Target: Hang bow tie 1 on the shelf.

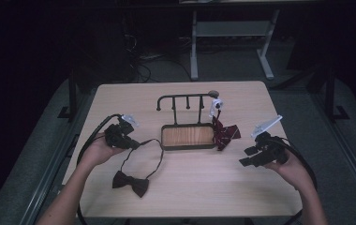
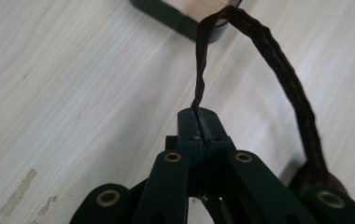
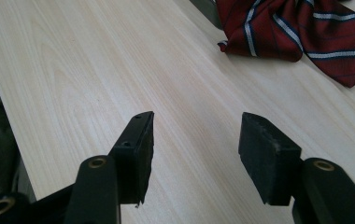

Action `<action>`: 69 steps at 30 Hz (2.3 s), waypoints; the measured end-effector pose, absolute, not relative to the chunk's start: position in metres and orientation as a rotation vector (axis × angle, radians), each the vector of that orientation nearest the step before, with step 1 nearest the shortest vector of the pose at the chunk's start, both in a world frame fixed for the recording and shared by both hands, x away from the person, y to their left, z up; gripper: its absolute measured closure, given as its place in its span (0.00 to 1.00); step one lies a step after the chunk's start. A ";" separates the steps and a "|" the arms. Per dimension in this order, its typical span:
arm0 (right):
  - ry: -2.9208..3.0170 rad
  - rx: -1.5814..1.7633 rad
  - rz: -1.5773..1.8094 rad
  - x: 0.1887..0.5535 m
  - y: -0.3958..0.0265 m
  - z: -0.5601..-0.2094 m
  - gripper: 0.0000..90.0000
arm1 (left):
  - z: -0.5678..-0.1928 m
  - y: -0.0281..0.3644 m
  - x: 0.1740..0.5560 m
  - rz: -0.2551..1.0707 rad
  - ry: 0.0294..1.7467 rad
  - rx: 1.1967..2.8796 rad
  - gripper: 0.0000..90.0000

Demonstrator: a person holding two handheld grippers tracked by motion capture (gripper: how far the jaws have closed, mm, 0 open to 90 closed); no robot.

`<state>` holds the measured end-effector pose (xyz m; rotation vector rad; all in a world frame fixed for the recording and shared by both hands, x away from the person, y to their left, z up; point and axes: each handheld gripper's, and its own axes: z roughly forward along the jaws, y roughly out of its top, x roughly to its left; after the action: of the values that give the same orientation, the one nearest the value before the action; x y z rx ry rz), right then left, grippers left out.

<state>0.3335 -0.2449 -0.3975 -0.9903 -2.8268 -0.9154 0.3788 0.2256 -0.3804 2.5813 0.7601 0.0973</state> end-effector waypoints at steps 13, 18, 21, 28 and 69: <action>-2.824 -0.987 -0.904 0.332 -0.245 -0.399 0.50 | -0.354 0.231 0.369 0.081 0.708 2.551 1.00; -2.834 -0.982 -0.904 0.333 -0.245 -0.398 0.50 | -0.345 0.233 0.366 0.081 0.696 2.545 1.00; -2.836 -0.980 -0.904 0.332 -0.244 -0.398 0.50 | -0.340 0.232 0.364 0.084 0.680 2.540 1.00; -2.841 -0.981 -0.907 0.332 -0.243 -0.397 0.50 | -0.329 0.230 0.360 0.087 0.651 2.532 1.00; -2.839 -0.970 -0.921 0.332 -0.250 -0.395 0.51 | -0.281 0.204 0.376 0.180 0.604 2.547 1.00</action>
<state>0.3320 -0.2499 -0.3954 -0.9700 -2.8388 -0.9209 0.3760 0.2036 -0.2808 2.5472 0.6040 0.1799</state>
